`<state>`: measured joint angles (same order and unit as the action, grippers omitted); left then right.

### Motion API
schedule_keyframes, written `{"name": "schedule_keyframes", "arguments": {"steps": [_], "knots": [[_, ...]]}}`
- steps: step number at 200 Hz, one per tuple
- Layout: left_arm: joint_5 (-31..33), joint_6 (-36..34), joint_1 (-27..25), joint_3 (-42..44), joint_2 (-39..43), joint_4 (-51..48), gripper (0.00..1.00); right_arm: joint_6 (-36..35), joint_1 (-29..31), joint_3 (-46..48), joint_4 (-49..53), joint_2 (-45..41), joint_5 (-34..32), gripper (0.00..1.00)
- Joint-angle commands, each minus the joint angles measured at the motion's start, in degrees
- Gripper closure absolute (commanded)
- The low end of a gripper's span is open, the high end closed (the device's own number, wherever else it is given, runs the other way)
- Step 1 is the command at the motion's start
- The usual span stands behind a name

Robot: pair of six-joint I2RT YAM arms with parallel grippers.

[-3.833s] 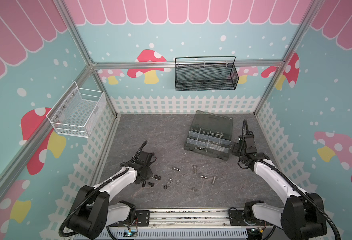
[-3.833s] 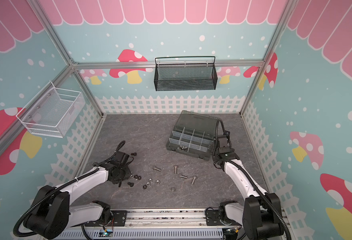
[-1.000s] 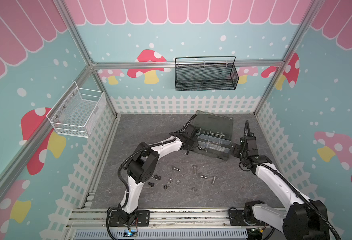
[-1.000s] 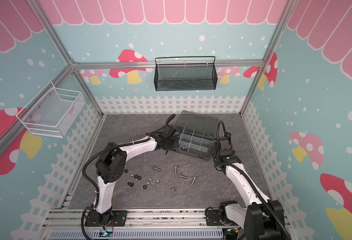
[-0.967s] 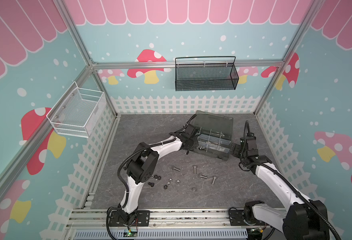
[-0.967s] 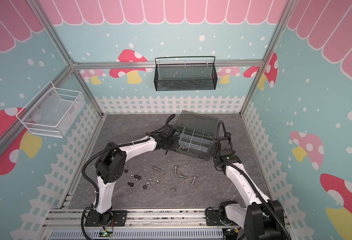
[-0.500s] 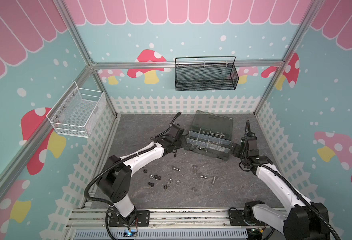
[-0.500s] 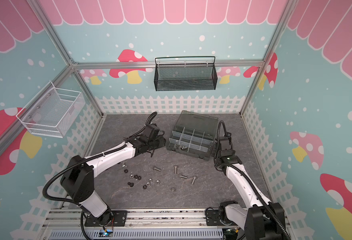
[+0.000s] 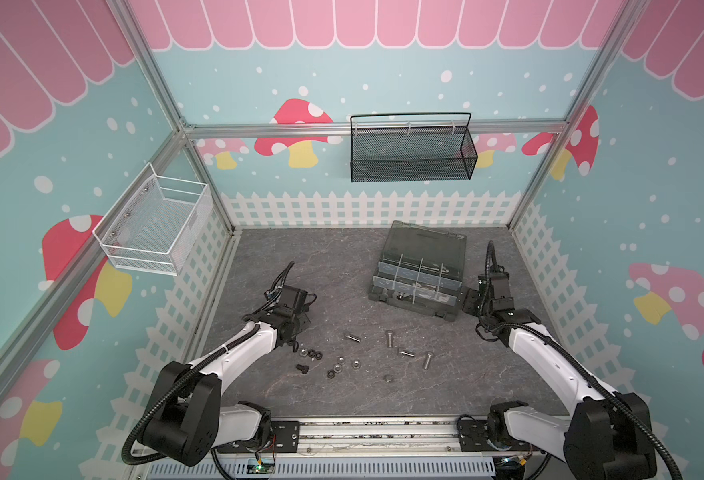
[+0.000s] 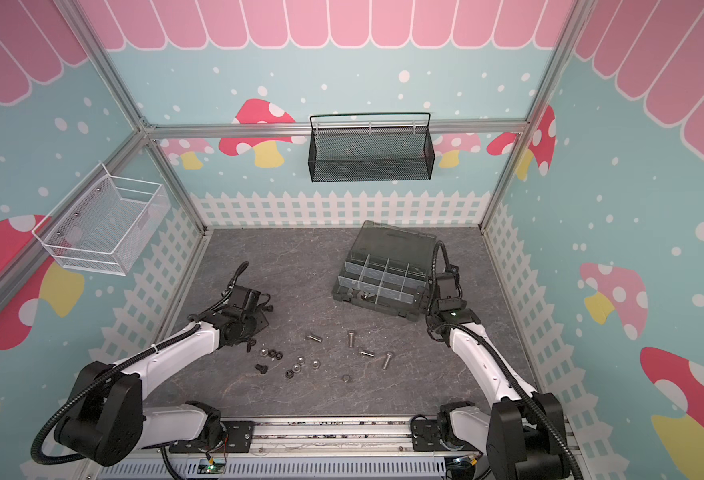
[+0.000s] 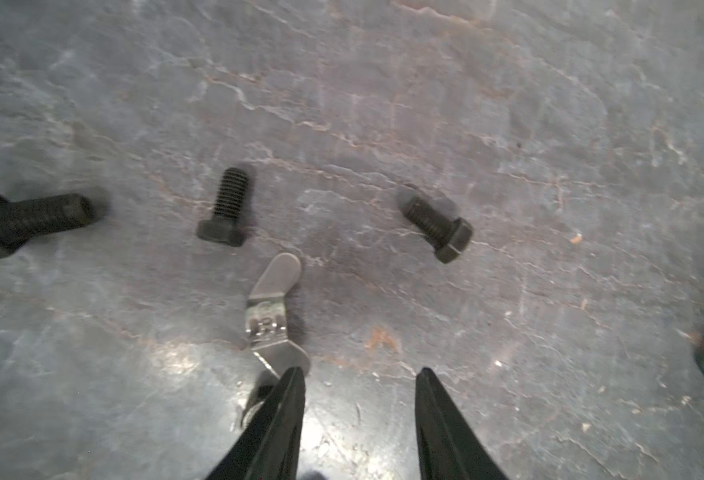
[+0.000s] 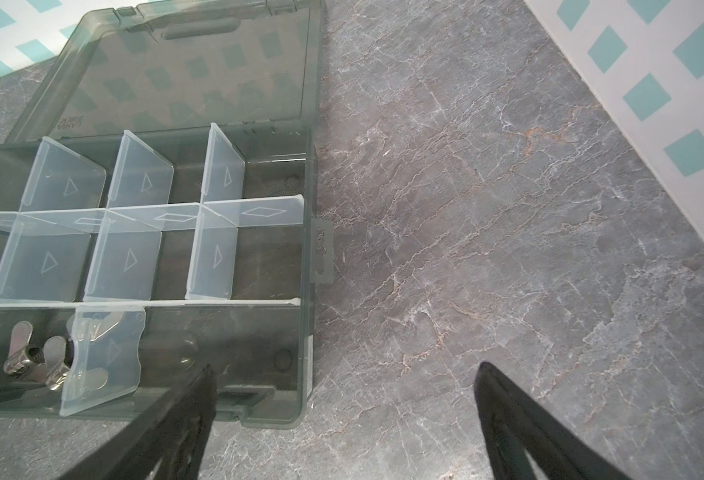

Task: Sort the screws and nuts into containers
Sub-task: 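Move the empty left gripper back over the pile, then lower the left gripper and grasp a fourth silver wing nut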

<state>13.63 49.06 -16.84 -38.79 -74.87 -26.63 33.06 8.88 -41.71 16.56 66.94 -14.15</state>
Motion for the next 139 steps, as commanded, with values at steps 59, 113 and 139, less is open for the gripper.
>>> {"name": "schedule_keyframes", "arguments": {"steps": [59,113,139], "knots": [[2.6,-1.7,5.4,-0.8,-6.1,-1.1,0.61,1.1,-0.1,-0.5,-0.2,0.7,0.6,0.02],[2.4,-2.2,5.6,-1.4,-9.5,-1.1,0.61,1.0,-0.1,-0.9,-0.3,1.3,0.1,0.02],[1.9,-2.3,5.7,-1.4,-10.2,-1.1,0.63,1.0,-0.1,-1.2,-0.3,1.8,0.1,0.02]]}}
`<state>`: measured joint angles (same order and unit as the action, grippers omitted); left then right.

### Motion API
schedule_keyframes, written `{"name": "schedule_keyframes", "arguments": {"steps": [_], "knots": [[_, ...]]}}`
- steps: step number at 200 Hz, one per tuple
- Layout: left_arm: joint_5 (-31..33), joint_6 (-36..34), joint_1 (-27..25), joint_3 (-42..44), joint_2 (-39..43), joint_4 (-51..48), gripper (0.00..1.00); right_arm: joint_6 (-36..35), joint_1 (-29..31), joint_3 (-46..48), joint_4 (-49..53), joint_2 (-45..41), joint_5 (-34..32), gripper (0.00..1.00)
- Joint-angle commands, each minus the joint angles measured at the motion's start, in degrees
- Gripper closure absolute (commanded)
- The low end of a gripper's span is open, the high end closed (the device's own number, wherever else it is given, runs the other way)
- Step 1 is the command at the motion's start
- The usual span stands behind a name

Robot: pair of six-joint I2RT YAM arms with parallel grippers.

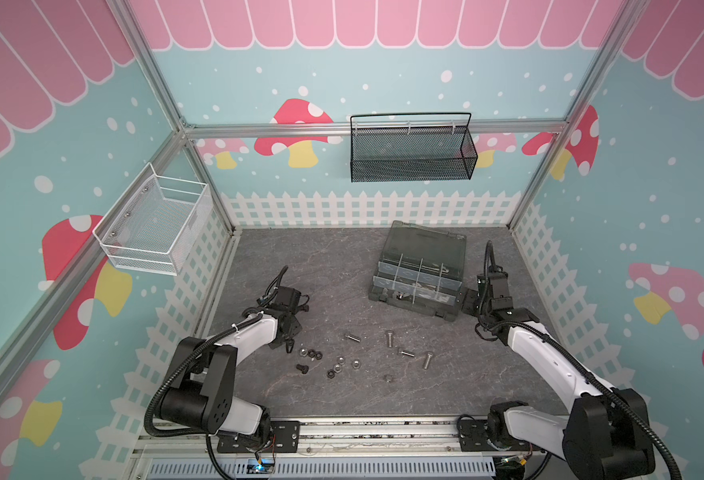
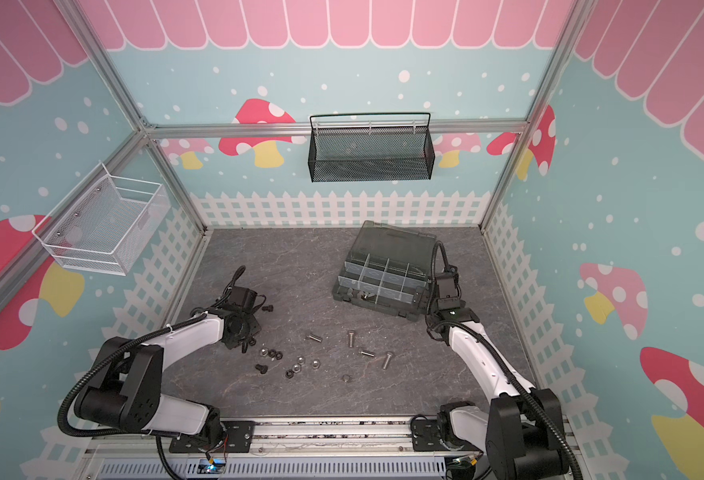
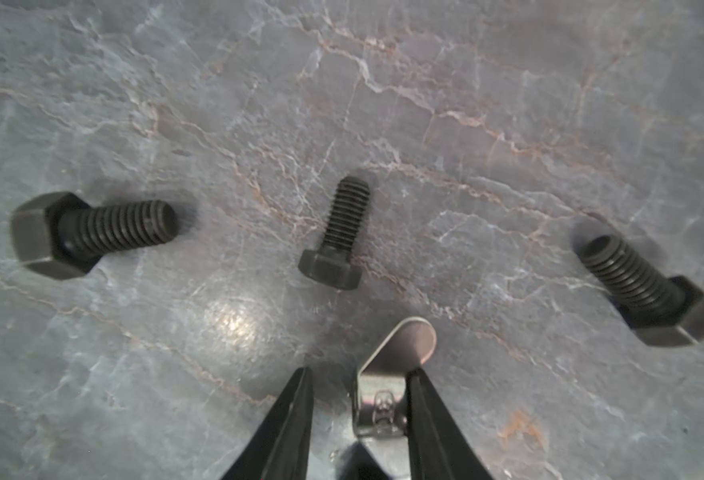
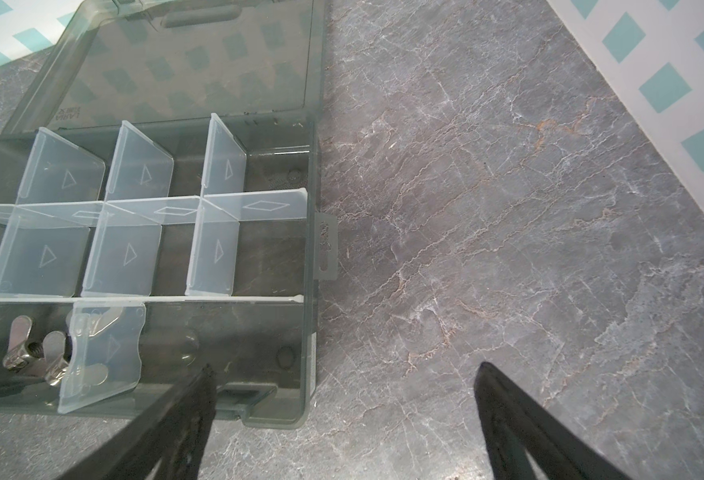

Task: Sort the screws and nuts into containers
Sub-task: 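Lower the left gripper and grasp a fourth silver wing nut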

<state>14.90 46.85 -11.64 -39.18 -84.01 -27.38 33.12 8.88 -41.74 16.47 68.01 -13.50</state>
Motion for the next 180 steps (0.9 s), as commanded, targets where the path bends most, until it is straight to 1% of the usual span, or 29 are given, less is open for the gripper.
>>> {"name": "schedule_keyframes", "arguments": {"steps": [1,27,47,60,90,125,146,180], "knots": [[0.7,-0.2,0.5,-0.9,-1.1,-0.4,0.63,0.9,-0.2,-1.2,-0.2,0.8,-0.6,0.02],[0.9,-0.6,0.7,-0.9,-1.3,-0.1,0.64,1.1,-0.2,-1.1,-0.2,0.7,-0.6,0.02],[1.1,-1.4,1.0,-1.0,-1.8,0.3,0.68,1.1,-0.1,-1.1,0.0,0.6,-0.6,0.02],[0.8,-1.8,1.3,-1.0,-2.2,0.6,0.72,1.2,-0.2,-1.1,0.2,0.4,-0.7,0.02],[0.3,-2.4,1.6,-0.7,-2.3,1.2,0.86,1.4,-0.1,-1.0,0.6,-0.2,-1.0,0.02],[-0.8,-2.6,1.6,-0.4,-1.5,1.5,0.95,1.4,-0.2,-1.0,0.5,-0.6,-0.9,0.02],[-2.5,-3.2,1.6,-0.6,-0.5,1.8,1.00,1.5,-0.2,-1.1,0.4,-0.6,-1.0,0.02],[-7.3,-4.9,0.4,-0.9,2.8,5.9,1.00,1.6,-0.2,-1.2,0.5,-0.8,-0.9,0.02]]}}
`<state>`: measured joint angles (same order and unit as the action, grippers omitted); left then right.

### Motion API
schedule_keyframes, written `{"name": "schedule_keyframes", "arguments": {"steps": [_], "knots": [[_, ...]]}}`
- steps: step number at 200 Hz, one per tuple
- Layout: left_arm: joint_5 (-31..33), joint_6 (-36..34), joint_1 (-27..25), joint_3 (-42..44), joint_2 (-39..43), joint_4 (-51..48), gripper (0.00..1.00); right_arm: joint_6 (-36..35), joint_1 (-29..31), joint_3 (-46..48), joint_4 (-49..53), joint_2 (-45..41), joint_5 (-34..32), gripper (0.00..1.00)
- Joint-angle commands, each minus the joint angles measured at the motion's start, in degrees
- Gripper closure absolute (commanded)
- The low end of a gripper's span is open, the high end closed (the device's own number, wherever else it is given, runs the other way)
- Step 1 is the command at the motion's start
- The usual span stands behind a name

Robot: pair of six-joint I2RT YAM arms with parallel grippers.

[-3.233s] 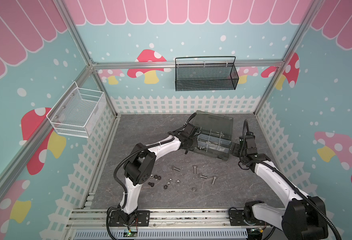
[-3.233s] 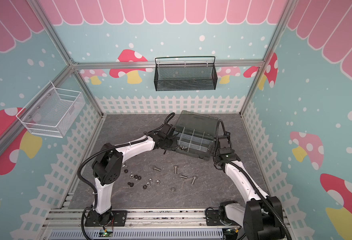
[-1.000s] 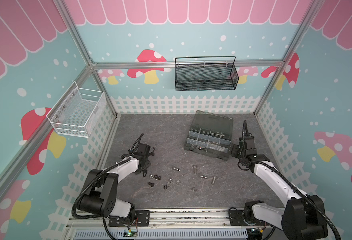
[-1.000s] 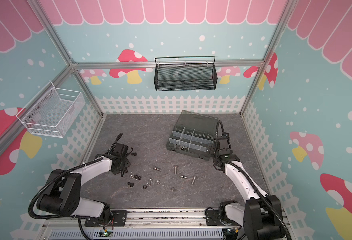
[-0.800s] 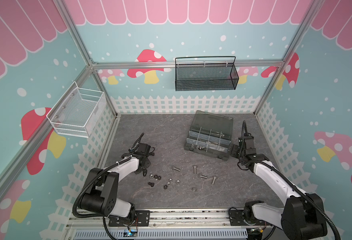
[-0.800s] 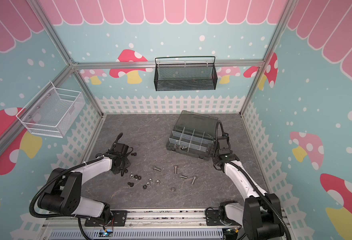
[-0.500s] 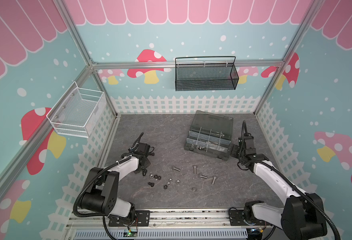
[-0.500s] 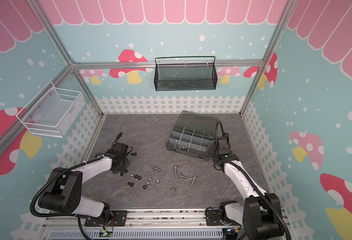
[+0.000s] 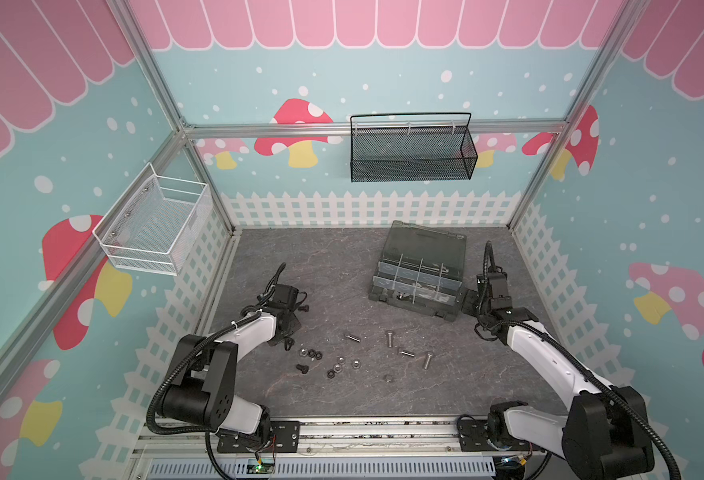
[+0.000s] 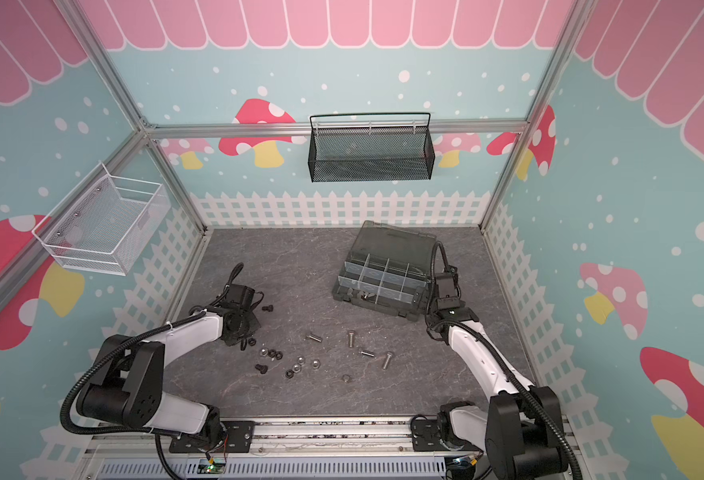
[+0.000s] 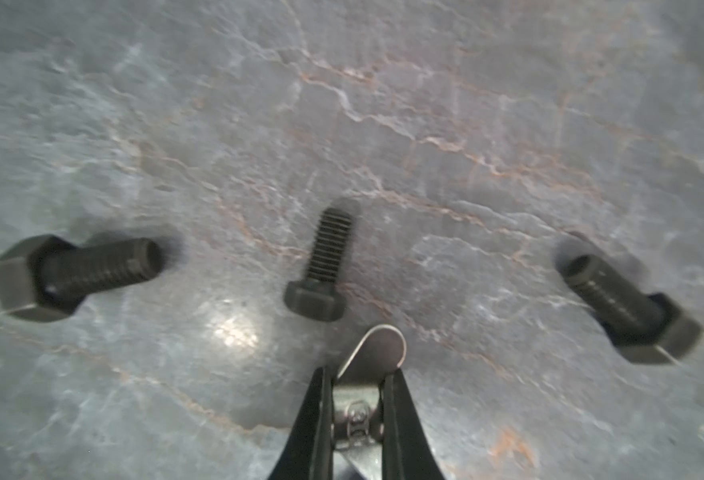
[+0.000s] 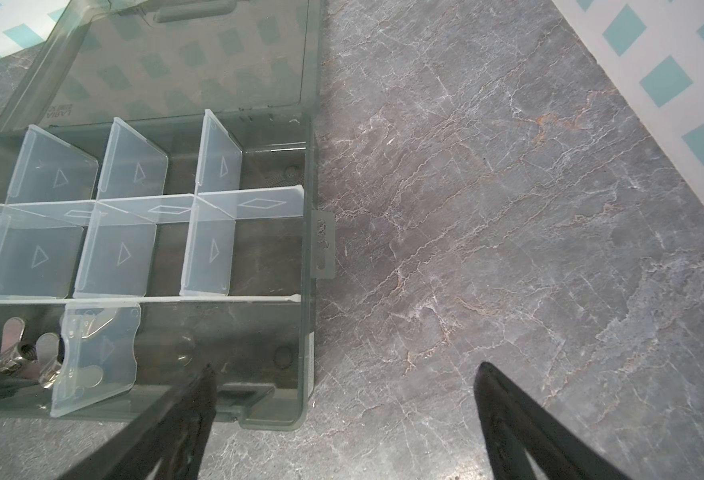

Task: Sort the screws and nuts into containers
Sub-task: 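Lower the left gripper and grasp a fourth silver wing nut, then carry the wing nut with the left gripper into the organizer compartment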

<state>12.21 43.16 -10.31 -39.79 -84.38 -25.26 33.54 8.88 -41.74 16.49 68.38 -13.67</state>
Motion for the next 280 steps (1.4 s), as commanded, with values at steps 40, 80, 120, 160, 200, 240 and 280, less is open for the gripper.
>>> {"name": "schedule_keyframes", "arguments": {"steps": [40,80,120,160,200,240,280], "knots": [[-5.6,-2.4,-7.1,-7.0,3.2,5.1,1.00,1.4,-0.2,0.2,-0.7,-2.3,-1.1,0.02],[-6.2,-5.4,-15.4,-18.5,-2.7,5.2,1.00,0.6,-0.2,-1.1,-0.7,-0.9,-0.8,0.02],[-10.8,-13.1,-19.8,-29.3,-11.4,5.2,1.00,0.8,-0.1,-0.5,-0.1,-2.5,-1.0,0.02],[-17.9,-28.5,-22.6,-38.8,-18.6,5.2,1.00,0.8,-0.2,0.0,0.0,-3.4,-1.5,0.02],[-18.5,-47.9,-27.2,-44.5,-23.0,5.1,1.00,1.0,-0.1,-0.5,0.3,-2.8,-1.3,0.02],[-21.2,-58.1,-27.4,-48.8,-27.0,5.0,1.00,1.5,-0.1,-1.0,1.5,-4.1,-1.4,0.02],[-22.8,-65.1,-27.8,-49.6,-29.0,4.3,1.00,2.1,-0.2,-0.8,1.8,-5.5,-1.8,0.02]]}}
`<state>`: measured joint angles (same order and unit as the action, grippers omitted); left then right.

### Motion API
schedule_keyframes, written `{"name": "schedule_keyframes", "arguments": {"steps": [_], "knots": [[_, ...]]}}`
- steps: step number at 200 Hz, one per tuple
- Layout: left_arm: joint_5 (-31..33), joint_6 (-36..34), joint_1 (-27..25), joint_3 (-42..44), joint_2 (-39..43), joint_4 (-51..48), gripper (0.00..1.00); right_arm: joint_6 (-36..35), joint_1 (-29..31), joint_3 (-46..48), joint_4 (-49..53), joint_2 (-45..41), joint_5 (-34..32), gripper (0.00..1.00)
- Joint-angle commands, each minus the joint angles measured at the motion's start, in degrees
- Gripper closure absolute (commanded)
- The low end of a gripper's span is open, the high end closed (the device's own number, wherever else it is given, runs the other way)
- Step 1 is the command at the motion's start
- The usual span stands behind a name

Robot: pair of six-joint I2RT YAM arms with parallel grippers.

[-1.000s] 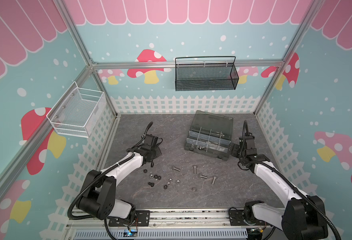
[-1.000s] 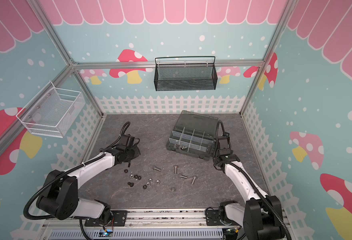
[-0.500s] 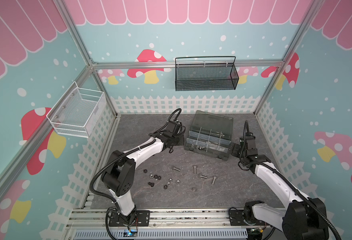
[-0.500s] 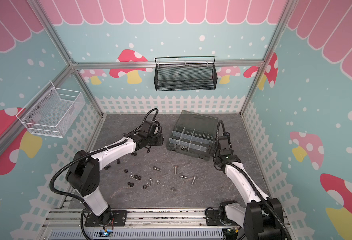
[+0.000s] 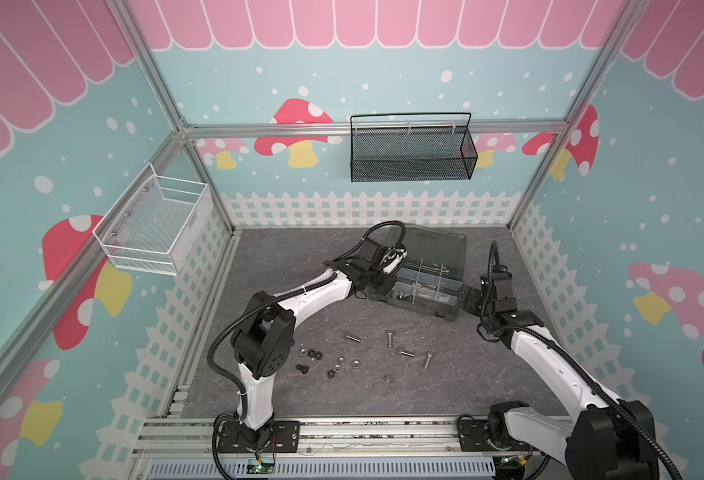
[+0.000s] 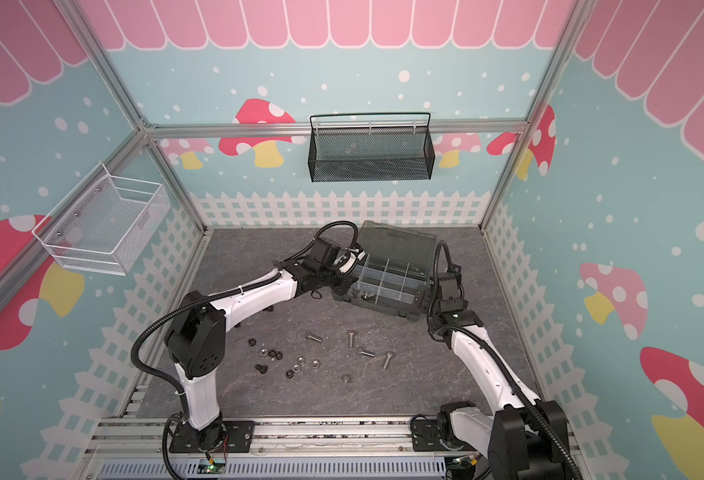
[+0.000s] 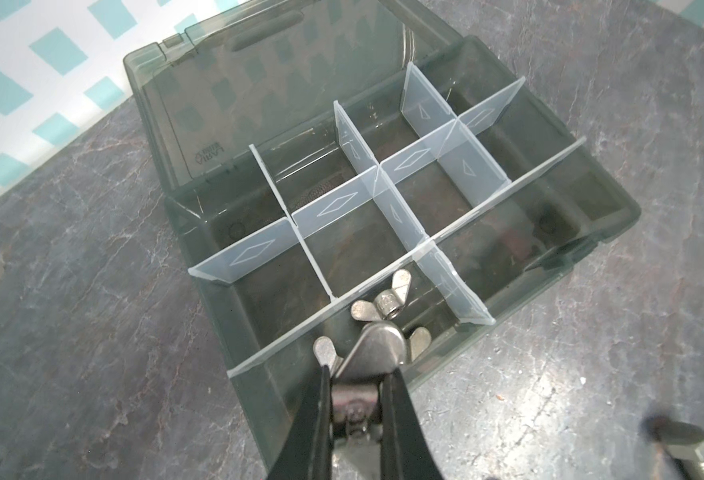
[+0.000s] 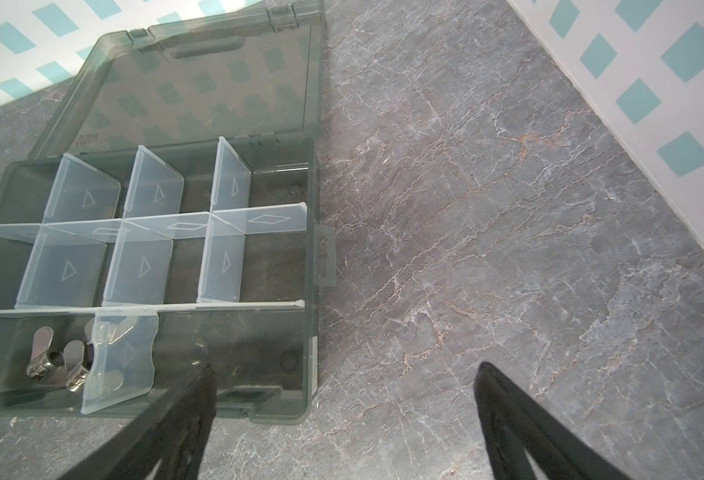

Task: Sort the screws and nuts into containers
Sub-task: 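Carry the wing nut with the left gripper into the organizer compartment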

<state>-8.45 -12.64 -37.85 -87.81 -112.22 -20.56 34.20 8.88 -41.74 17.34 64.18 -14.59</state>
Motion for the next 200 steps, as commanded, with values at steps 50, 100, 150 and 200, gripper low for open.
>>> {"name": "schedule_keyframes", "arguments": {"steps": [50,100,150,200], "knots": [[4.6,-18.8,-2.5,-1.9,-4.4,1.0,1.00,1.4,-0.2,-1.3,0.8,0.2,0.2,0.02],[10.2,-23.9,-3.9,-2.6,-7.1,1.2,1.00,1.4,-0.1,-0.9,0.8,-0.9,-0.2,0.02],[11.8,-25.7,-4.3,-3.2,-8.9,1.4,0.91,1.6,-0.2,-1.2,0.4,0.7,1.2,0.02],[12.2,-26.1,-4.6,-3.2,-9.5,1.5,0.78,1.3,-0.1,-1.5,0.0,1.1,1.3,0.02]]}}
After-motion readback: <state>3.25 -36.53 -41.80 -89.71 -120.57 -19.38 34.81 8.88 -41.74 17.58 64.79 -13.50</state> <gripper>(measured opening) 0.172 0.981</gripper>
